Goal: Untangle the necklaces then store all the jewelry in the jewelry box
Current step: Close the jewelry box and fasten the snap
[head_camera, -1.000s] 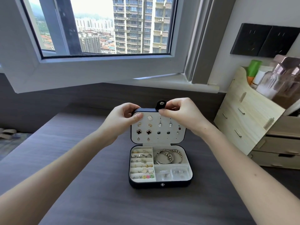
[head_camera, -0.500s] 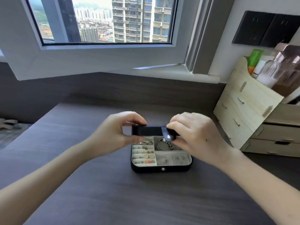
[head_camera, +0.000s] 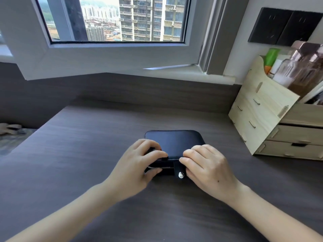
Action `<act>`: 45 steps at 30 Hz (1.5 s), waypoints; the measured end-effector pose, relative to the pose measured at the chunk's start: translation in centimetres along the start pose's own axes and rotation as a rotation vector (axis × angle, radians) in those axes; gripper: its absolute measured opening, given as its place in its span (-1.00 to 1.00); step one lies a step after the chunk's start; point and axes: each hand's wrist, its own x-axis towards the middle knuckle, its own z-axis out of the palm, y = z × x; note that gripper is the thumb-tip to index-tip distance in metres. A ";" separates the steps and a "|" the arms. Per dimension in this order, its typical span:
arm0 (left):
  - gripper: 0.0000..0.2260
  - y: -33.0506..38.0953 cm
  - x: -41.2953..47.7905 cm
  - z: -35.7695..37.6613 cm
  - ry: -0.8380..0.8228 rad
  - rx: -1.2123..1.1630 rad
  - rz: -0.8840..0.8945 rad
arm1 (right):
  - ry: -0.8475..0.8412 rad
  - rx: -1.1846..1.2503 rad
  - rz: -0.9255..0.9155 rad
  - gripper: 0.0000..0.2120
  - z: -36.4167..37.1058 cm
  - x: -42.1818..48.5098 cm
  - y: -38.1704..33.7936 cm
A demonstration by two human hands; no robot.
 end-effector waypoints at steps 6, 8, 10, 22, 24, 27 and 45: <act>-0.75 0.5 -0.5 0.5 0.051 0.015 -0.013 | -0.035 0.037 0.003 -0.85 -0.3 -1.0 0.0; -0.76 0.9 -0.5 0.8 0.093 0.010 -0.049 | -0.044 0.056 0.018 -0.82 -0.4 -1.1 0.0; -0.77 1.3 -0.3 1.1 0.138 0.002 -0.084 | -0.073 0.122 0.042 -0.74 -0.7 -1.2 -0.1; -0.86 1.3 0.1 1.9 0.184 -0.018 -0.097 | -0.216 0.296 0.267 -0.72 0.0 0.6 0.9; -0.86 1.3 0.1 1.9 0.186 -0.027 -0.096 | -0.300 0.276 0.260 -0.59 0.0 0.4 1.1; -0.86 1.3 0.1 1.9 0.187 -0.036 -0.096 | -0.327 0.378 0.340 -0.58 0.1 0.6 1.0; -0.80 0.5 -0.7 3.4 0.243 0.070 0.062 | -0.269 0.580 0.578 -0.68 0.0 1.7 0.3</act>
